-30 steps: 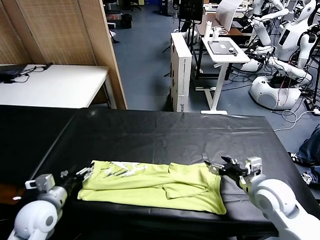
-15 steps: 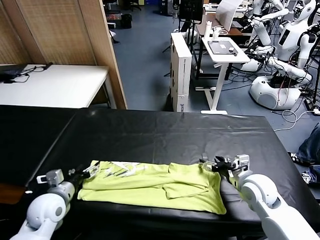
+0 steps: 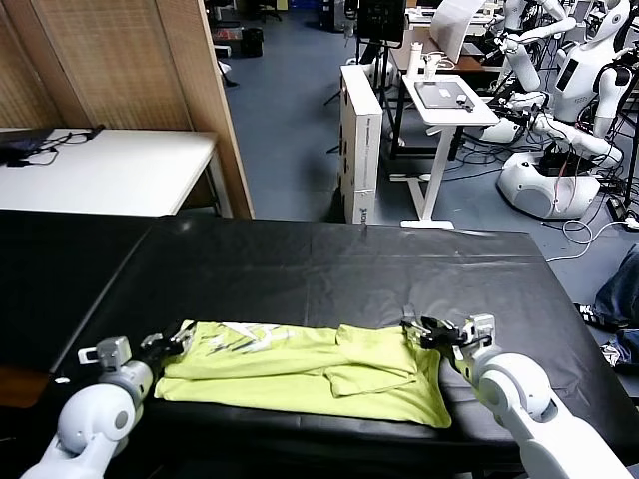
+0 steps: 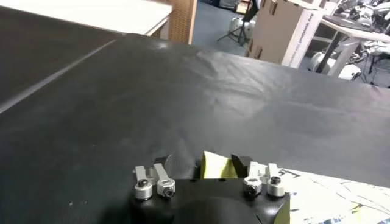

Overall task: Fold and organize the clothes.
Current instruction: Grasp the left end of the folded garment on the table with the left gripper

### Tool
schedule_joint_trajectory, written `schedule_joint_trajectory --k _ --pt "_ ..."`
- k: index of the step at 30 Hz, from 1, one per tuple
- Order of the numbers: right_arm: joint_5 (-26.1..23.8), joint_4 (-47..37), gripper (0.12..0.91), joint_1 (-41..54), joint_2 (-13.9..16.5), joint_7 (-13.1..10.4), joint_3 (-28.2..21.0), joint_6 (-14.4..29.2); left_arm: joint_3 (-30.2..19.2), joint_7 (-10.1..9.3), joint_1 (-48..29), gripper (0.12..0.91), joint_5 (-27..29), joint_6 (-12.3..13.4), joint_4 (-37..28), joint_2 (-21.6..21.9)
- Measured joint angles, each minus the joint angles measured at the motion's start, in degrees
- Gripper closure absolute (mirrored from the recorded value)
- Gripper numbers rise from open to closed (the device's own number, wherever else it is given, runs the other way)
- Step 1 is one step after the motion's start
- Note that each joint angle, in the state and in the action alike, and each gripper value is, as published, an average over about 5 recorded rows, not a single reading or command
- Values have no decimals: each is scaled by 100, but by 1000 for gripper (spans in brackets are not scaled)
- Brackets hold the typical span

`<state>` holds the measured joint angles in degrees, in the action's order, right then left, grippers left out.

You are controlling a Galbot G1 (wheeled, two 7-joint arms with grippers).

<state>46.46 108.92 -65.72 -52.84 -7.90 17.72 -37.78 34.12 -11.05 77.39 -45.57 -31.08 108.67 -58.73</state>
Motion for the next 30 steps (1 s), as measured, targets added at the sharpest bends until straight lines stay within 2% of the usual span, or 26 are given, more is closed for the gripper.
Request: schedule_joint_trajectory --k 3,5,10,17,20,23,26,28,30 --pt "-47 -3 883 -7 -23 -55 26 84 3 1 22 695 2 3 24 -15" --pt "-75 -29 884 15 -47 -133 50 169 8 1 40 784 9 3 37 -32" --pt "-74 -96 885 76 -69 -208 90 251 57 -15 65 853 31 15 57 -65" --pt "-67 -108 872 113 -72 -152 81 272 125 -27 86 881 -4 40 74 -11" --pt "-87 -71 761 89 -29 -34 122 404 127 -38 70 883 -27 65 94 -12" --pt "-115 -6 573 32 35 163 184 643 132 -50 48 853 -40 120 111 0" --pt "-107 90 384 -60 125 362 275 876 178 -58 57 717 -97 147 147 59" --pt "-90 168 261 -140 190 463 355 1000 240 -61 104 584 -225 125 200 131" --pt "-72 263 181 -247 266 562 458 1129 322 -104 186 470 -411 37 264 235"
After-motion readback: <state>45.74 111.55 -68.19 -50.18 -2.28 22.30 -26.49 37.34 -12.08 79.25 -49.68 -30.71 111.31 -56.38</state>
